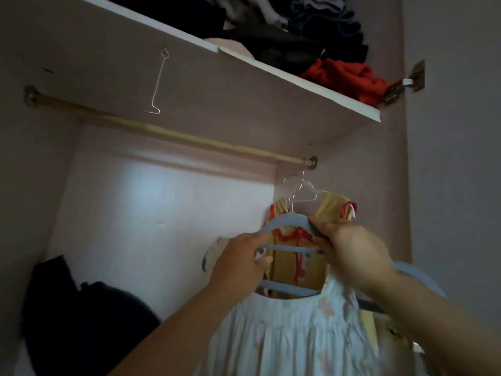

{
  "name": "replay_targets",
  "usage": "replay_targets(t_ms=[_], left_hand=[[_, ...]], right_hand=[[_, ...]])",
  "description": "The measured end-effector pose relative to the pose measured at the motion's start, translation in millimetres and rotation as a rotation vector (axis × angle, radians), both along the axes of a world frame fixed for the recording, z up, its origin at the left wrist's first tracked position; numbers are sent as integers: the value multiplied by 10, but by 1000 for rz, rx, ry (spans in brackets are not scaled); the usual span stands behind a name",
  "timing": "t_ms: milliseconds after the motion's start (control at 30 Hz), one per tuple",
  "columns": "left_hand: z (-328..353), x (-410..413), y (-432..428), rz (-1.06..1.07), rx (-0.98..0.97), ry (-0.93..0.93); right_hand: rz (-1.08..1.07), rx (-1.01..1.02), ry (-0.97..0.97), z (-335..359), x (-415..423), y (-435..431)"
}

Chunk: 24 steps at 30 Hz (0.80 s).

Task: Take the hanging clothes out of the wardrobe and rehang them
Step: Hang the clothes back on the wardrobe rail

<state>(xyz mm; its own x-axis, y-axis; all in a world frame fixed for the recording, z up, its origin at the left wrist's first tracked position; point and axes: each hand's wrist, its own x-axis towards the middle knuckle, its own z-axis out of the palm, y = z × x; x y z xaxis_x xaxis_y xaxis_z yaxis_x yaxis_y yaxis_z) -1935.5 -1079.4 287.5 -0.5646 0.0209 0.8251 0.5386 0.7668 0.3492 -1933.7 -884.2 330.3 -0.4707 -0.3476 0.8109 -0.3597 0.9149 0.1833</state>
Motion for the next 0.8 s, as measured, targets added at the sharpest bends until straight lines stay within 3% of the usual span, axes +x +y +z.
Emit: replay_targets(t_ms=[167, 300, 433, 800], left_hand=[[278, -814, 33, 56, -77, -6], [296, -1461, 92, 59, -41, -5], [272, -1934, 181, 55, -59, -37], [389, -2469, 101, 184, -162, -15]], right_hand=[[-90, 8, 73, 518, -850, -119], [-179, -66, -31, 977, -1314, -223], [-201, -68, 25, 1206, -1701, -301], [-278, -106, -138, 1360, -2358, -491]])
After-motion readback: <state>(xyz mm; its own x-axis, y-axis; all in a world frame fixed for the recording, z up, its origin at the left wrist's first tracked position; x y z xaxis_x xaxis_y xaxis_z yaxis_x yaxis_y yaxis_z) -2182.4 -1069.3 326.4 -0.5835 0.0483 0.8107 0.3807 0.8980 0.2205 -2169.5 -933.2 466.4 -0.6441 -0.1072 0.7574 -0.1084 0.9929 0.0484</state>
